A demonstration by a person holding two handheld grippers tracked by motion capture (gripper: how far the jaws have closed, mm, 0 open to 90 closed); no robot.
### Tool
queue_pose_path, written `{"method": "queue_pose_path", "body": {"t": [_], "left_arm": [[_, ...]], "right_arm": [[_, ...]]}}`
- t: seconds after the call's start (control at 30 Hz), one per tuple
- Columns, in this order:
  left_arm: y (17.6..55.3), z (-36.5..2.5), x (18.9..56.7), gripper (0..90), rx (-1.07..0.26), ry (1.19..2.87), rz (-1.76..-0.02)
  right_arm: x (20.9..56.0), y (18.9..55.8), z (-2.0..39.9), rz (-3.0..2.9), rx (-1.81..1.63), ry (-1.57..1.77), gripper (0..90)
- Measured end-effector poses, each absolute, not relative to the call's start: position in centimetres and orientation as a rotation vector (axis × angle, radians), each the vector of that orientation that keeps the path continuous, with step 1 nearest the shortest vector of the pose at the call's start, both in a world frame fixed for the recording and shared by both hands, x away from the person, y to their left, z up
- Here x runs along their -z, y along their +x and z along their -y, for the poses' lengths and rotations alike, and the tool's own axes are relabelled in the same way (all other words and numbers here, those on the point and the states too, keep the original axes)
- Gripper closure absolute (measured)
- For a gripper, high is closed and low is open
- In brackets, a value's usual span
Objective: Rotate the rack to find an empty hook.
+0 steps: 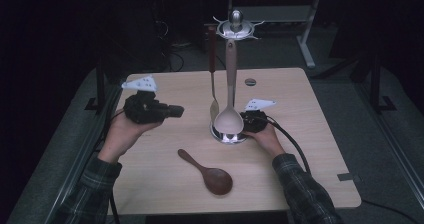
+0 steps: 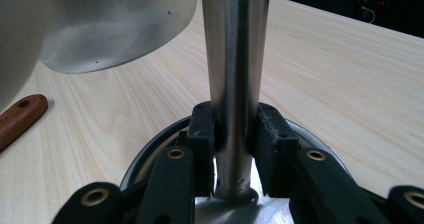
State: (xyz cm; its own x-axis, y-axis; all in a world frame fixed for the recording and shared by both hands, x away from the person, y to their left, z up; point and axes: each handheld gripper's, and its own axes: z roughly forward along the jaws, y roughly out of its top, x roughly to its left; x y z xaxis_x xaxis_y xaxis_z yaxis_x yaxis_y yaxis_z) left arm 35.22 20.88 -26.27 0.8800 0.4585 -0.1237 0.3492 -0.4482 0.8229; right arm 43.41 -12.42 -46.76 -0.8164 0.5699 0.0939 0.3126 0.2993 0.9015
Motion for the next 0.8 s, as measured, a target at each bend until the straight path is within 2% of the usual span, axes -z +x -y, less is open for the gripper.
{"method": "queue_pose_path", "body": {"t": [0.57,0.8], "left_arm": [[39.2,-14.9,14.9,89.8,-0.221,2.071,-0.428],[40.4,-12.9,12.5,89.8,-0.272,2.086,-0.416]], "right_arm": [[46.7,43.5,12.4,-2.332,-1.524,0.802,71.2],[46.7,43.5,12.4,-2.332,-1.525,0.810,71.1]]}}
